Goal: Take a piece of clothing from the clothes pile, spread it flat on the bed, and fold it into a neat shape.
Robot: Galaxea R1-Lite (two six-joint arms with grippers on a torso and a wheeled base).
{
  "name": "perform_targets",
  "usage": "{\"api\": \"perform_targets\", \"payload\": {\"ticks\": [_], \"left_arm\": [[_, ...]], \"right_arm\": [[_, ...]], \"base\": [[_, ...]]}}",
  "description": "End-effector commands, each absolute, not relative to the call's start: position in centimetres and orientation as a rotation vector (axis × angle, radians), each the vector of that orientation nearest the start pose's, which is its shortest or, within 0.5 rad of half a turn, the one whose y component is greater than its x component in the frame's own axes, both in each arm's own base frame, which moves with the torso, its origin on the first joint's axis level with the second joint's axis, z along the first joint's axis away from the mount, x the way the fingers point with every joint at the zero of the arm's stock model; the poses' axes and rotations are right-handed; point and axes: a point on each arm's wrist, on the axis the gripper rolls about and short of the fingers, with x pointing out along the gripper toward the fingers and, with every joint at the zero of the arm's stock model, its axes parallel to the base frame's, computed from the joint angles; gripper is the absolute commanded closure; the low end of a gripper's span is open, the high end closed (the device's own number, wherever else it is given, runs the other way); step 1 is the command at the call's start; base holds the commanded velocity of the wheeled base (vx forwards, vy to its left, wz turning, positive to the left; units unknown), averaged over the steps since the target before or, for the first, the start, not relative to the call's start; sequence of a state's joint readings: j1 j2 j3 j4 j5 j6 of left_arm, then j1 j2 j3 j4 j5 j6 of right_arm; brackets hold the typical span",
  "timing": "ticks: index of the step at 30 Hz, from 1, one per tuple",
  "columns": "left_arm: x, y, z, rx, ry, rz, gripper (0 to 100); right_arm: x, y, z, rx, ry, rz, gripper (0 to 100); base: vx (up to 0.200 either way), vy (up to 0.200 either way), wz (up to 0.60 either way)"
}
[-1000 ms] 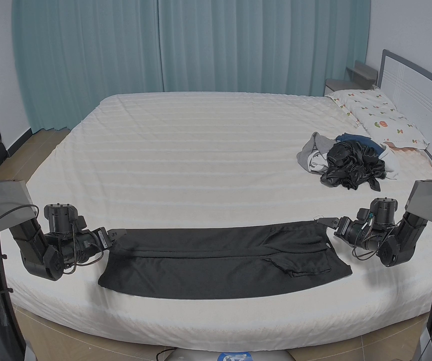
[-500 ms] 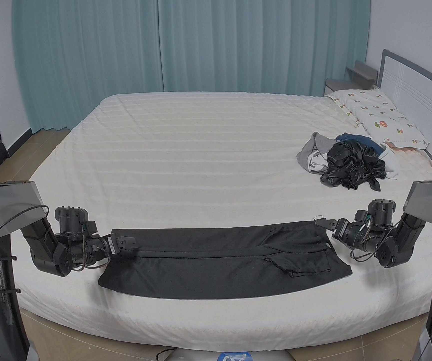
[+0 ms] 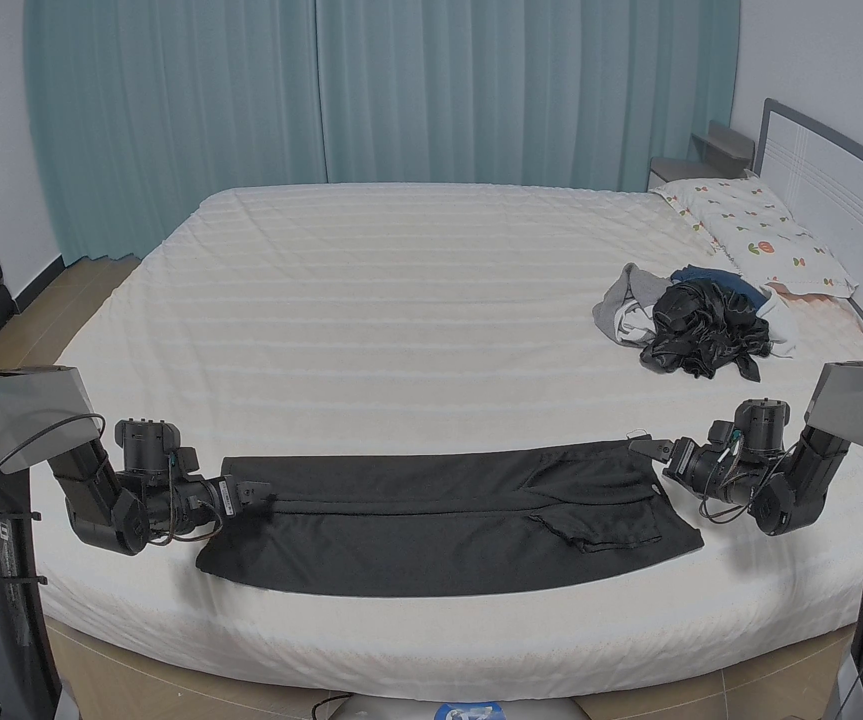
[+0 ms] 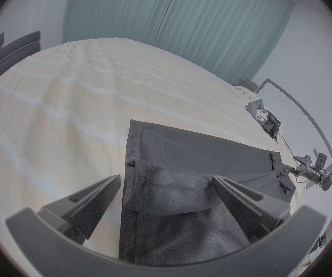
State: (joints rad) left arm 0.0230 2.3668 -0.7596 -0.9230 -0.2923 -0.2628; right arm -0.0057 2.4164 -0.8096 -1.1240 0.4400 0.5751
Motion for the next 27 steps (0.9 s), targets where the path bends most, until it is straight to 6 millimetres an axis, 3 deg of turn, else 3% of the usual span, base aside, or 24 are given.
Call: {"api": "perform_targets", "payload": {"ticks": [1,6,7,27], "left_arm": [[36.2,0.3,-4.3,-0.352,0.733,-0.170,0],[36.2,0.3,-4.2,-0.355,0.731,-0.178,0],[36.2,0.3,-4.2,-0.355,0.731,-0.178,100],[36.1,1.3,-2.9,-0.362,0.639,-0.160,100]], "right_arm": [[38.2,0.8,-2.5,0.663,0.589,0.281,0],[38.2,1.3,-2.6,0.660,0.595,0.290,0],[38.2,1.3,-2.6,0.660,0.595,0.290,0],[38.4,0.1,-2.1,0.666,0.566,0.269,0]], "base": [[0.000,0.000,0.00],[0.000,0.000,0.00],[0.000,0.000,0.00],[0.000,0.000,0.00]]}}
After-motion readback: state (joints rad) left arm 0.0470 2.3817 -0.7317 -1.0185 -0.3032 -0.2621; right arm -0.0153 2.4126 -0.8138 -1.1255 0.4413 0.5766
